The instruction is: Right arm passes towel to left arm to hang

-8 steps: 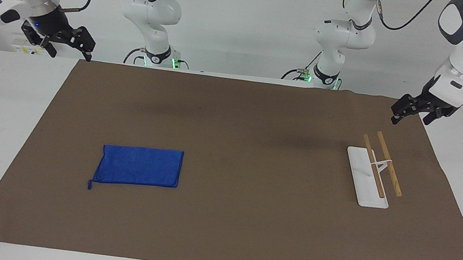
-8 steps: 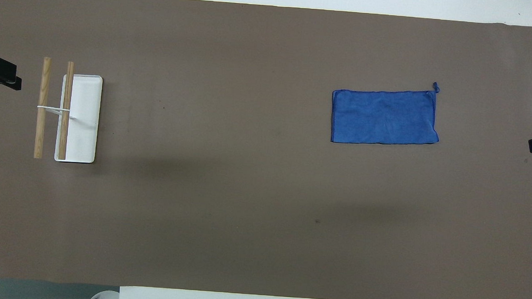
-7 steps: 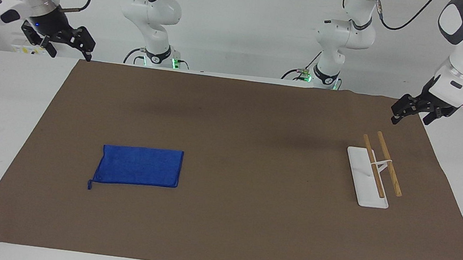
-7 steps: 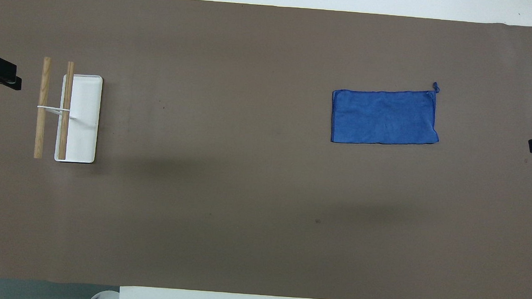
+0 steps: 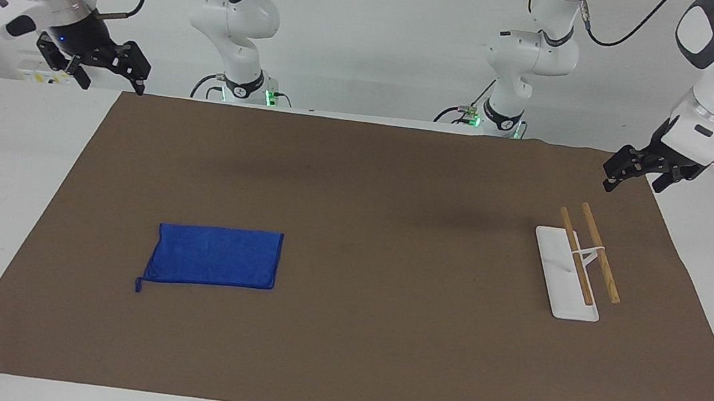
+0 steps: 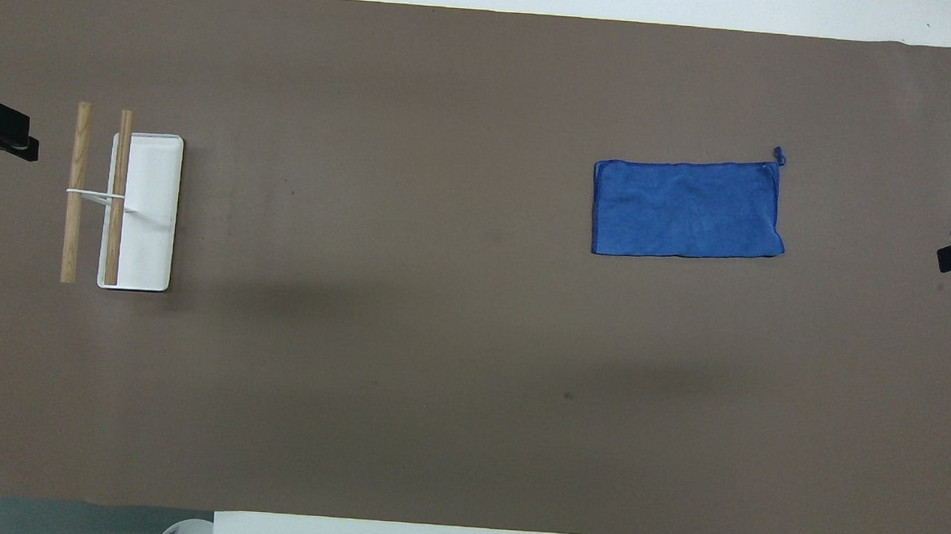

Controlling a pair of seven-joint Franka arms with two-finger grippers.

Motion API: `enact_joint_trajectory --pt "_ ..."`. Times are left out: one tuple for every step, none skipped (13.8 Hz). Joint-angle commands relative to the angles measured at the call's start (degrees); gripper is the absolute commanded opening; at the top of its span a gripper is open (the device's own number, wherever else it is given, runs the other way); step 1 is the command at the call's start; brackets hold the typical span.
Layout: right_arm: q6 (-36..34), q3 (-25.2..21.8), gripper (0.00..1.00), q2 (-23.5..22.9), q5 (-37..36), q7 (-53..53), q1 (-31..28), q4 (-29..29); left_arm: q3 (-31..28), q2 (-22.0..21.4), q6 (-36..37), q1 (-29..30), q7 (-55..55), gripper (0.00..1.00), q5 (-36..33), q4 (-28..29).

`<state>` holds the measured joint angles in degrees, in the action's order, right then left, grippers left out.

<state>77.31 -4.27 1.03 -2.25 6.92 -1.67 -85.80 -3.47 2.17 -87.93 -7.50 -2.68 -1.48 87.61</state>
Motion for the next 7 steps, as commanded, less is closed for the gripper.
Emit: enact_joint_trajectory --pt "7.0 0.5 1.00 1.3 0.9 -0.2 0.3 -4.0 0.3 -0.7 -0.4 0.2 0.7 1.00 -0.9 0.9" --pt "10.4 0.7 1.00 0.8 0.9 -0.6 2.5 -6.2 0.3 -0.7 -0.4 0.2 0.7 1.00 -0.9 0.9" --pt "13.6 0.8 1.00 -0.4 0.9 -2.1 3.4 -8.0 0.3 -0.7 -0.4 0.2 0.7 1.00 -0.9 0.9" --pt "19.5 0.8 1.00 -2.8 1.1 -3.8 4.0 -10.8 0.3 -0.7 -0.3 0.2 0.7 1.00 -0.9 0.9" --pt "24.4 0.8 1.00 -5.0 1.7 -4.7 6.2 -12.8 0.3 -0.7 -0.4 0.2 0.7 1.00 -0.9 0.9" --pt "29.3 0.8 1.00 -7.5 1.9 -6.5 8.6 -15.3 0.3 -0.7 -0.4 0.2 0.7 1.00 -0.9 0.9" --pt "35.0 0.8 1.00 -8.9 2.0 -9.2 9.2 -18.8 0.3 -0.7 -0.4 0.2 0.7 1.00 -0.9 0.9"
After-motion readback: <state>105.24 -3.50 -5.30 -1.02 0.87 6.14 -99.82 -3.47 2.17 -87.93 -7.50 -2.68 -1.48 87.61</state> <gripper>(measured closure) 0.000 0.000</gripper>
